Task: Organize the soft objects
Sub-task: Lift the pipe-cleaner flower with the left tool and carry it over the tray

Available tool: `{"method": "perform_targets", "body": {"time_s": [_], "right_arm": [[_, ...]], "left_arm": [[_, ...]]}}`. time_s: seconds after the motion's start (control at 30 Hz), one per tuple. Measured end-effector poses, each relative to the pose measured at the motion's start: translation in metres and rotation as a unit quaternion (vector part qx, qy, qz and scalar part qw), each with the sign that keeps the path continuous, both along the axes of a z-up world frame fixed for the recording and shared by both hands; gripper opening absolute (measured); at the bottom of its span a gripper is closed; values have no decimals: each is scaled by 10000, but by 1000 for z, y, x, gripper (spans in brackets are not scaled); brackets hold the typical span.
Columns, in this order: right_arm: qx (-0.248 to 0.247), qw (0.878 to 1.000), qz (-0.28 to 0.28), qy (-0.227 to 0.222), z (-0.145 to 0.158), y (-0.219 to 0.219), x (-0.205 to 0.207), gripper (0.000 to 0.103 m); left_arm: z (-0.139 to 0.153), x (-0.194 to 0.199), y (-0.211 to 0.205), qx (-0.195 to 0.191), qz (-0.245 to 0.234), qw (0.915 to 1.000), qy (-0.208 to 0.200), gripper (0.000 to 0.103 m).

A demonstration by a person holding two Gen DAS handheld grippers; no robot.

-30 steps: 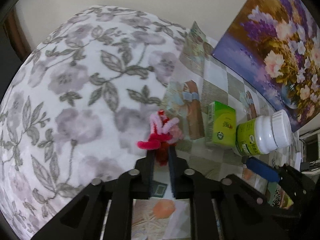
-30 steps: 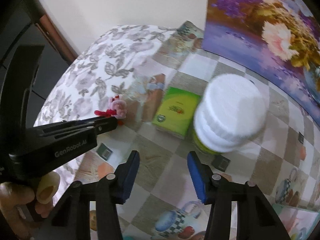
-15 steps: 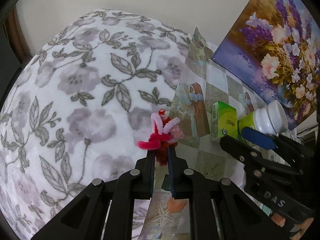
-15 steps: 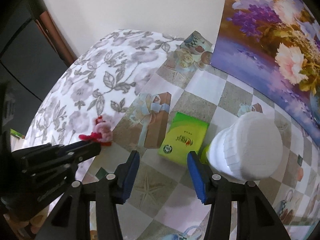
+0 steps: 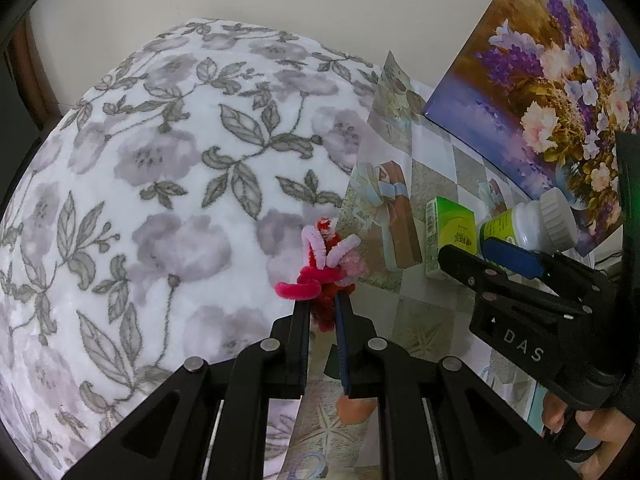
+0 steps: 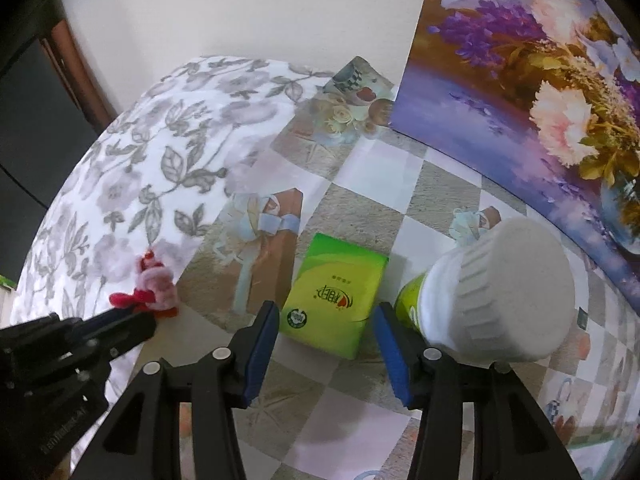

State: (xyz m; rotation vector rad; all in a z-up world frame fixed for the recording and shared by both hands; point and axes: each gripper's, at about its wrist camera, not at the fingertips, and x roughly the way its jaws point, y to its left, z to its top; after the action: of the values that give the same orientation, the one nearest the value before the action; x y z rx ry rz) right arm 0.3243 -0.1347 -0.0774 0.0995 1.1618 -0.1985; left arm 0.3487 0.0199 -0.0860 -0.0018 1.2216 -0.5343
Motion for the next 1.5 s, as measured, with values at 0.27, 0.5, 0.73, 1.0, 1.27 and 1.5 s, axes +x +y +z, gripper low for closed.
{"method": "perform_targets", "body": {"time_s": [0.27, 0.5, 0.73, 1.0, 1.27, 1.5], "right_arm": [[-116, 9999, 14, 126, -9, 5, 5, 58], [-71, 9997, -8, 231, -17, 6, 7, 58], [36, 9998, 14, 172, -14, 7, -1, 55], [266, 9996, 76, 60, 6, 10, -31, 55], [232, 9996, 93, -98, 40, 3, -81, 55], [200, 9993, -201, -256, 69, -18, -137, 55]], "left_arm": [[-1, 1, -1, 12, -22, 10000, 1, 12], [-5, 2, -2, 43, -21, 10000, 42, 12], [-6, -1, 0, 67, 11, 10000, 62, 12], [-1, -21, 12, -27, 89, 9999, 137, 12], [20, -50, 21, -165, 229, 9996, 69, 12], [50, -86, 16, -433, 343, 9985, -27, 12]]}}
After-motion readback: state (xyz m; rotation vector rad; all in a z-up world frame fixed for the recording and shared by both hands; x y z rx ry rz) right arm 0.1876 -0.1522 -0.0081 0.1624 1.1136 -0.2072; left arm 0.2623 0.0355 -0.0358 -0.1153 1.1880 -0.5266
